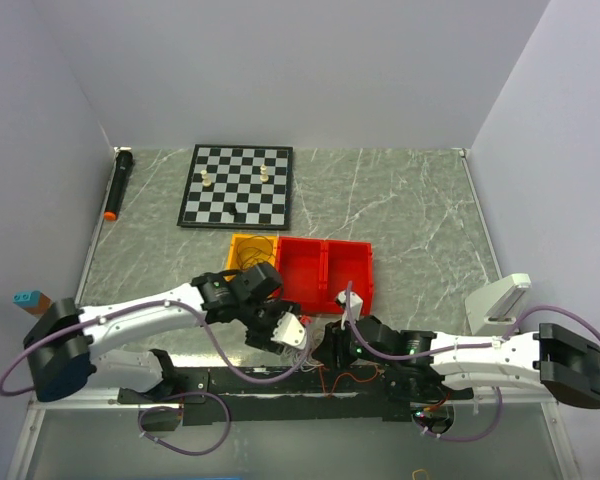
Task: Untangle the cables
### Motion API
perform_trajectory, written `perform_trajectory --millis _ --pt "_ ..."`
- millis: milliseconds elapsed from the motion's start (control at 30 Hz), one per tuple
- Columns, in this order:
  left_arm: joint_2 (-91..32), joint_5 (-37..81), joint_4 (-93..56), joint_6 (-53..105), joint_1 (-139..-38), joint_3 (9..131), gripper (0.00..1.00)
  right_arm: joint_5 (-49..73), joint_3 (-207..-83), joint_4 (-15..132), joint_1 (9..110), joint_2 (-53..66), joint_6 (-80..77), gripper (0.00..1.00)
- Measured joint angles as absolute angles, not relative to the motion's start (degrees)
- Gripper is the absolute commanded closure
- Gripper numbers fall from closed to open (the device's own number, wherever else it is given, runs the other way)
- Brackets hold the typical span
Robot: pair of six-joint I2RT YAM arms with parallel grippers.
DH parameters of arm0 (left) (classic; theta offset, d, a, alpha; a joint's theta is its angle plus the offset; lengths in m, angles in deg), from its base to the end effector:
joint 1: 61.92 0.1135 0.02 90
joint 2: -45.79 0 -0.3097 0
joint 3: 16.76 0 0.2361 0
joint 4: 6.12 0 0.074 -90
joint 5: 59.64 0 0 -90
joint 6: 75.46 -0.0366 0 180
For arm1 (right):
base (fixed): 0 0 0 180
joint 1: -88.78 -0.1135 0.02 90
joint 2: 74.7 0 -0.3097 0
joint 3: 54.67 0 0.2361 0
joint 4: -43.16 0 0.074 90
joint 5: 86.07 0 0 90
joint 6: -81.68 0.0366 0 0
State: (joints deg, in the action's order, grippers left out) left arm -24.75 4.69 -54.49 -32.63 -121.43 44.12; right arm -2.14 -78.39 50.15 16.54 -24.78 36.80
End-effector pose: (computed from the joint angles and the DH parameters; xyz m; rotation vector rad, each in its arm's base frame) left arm 0.0910 -0.1858 0.2751 2.1533 1.3944 -0.6587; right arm 0.0418 0.1177 0.1858 -0.4849 2.2975 1.0197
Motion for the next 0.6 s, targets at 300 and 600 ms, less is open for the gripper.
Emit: perform_trajectory --millis 300,600 --pt "-31.77 3.42 -44.09 -26.14 -121.65 43.00 0.54 -2.68 -78.39 50.74 16.54 -25.57 36.41 0.50" --pt "-37.24 3.60 -37.47 -23.87 -121.89 43.00 0.65 -2.71 -78.39 52.01 16.54 -25.55 34.90 0.51"
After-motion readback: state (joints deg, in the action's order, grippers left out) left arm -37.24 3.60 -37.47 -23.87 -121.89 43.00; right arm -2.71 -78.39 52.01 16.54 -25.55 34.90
